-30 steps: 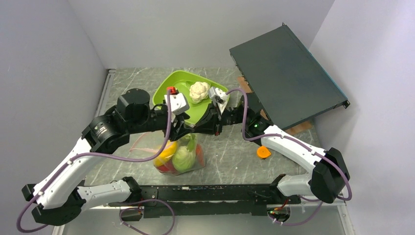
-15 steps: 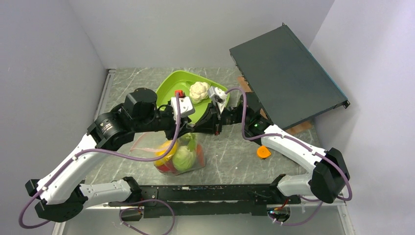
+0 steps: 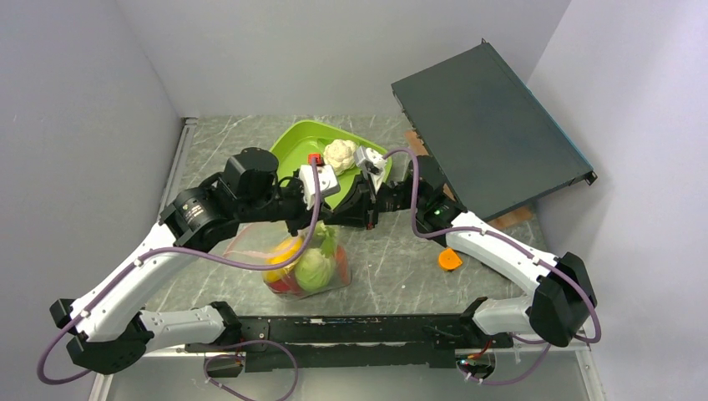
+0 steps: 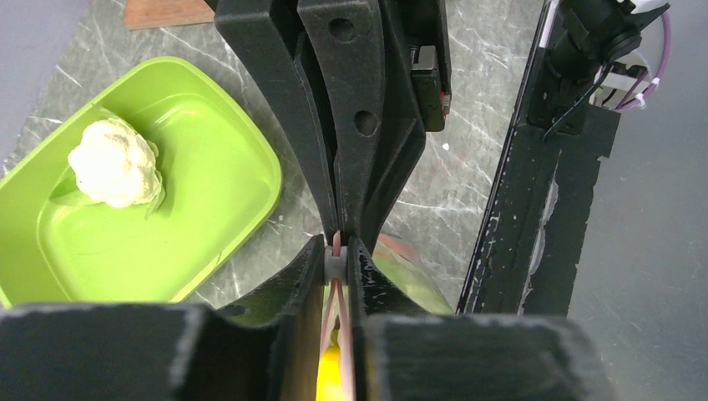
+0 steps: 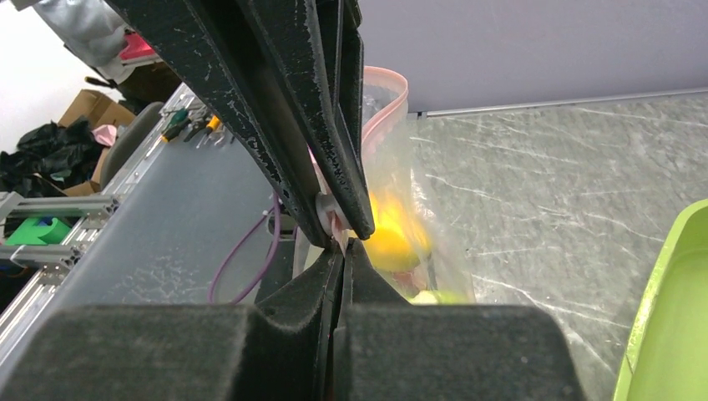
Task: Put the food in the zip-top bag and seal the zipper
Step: Zip the zipper food storage bag at the center of the board.
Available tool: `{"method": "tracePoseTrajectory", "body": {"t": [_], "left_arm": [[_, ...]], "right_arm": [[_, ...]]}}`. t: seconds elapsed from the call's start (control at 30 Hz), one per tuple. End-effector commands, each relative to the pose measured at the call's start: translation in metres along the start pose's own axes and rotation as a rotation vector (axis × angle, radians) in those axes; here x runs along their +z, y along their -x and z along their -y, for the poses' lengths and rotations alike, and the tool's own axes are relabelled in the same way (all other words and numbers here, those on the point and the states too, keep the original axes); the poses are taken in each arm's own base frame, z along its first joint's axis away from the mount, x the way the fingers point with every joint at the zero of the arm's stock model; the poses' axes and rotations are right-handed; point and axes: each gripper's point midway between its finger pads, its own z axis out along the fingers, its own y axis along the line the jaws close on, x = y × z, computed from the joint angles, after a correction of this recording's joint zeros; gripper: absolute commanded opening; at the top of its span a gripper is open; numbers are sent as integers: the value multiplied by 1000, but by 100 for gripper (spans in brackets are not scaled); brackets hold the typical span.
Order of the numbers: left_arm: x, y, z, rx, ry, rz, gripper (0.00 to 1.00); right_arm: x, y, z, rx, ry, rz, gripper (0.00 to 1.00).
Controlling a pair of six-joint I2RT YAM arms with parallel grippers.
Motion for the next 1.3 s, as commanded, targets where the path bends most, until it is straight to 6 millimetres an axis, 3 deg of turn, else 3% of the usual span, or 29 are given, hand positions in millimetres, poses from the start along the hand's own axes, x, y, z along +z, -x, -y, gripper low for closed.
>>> {"method": "tracePoseTrajectory", "body": {"t": [0.0,0.03,0.17,0.27,0.33,0.7,0.73,0.77,0.8,1.1,1.27], "left_arm": [[-7,17,1,35,-6,54,5],[-7,17,1,37,-4,58,1],[-9,18,6,44,-26,75,0],[-11,20,10,49,-43,92,0],[-12,21,12,51,-51,98,0],[-11,19,13,42,-61,85,0],[-11,18,12,40,-54,82,0],[-11,17,11,37,-47,77,0],[-10,16,10,35,-44,70,0],[-12,-2,11,37,-35,31,0],[-17,-14,7,23,-22,18,0]], "right_arm": [[1,35,-10,-114,18,61,0],[1,35,-10,-114,20,59,0],[2,32,-9,-111,24,37,0],[3,30,-8,-116,28,19,19],[4,31,-10,-121,38,18,26],[12,33,-18,-140,91,8,30],[11,32,-19,-143,95,6,29],[12,32,-19,-145,98,6,22],[11,33,-20,-145,100,11,0],[-3,41,-24,-103,-4,243,0],[-9,36,-23,-89,-16,269,0]]}}
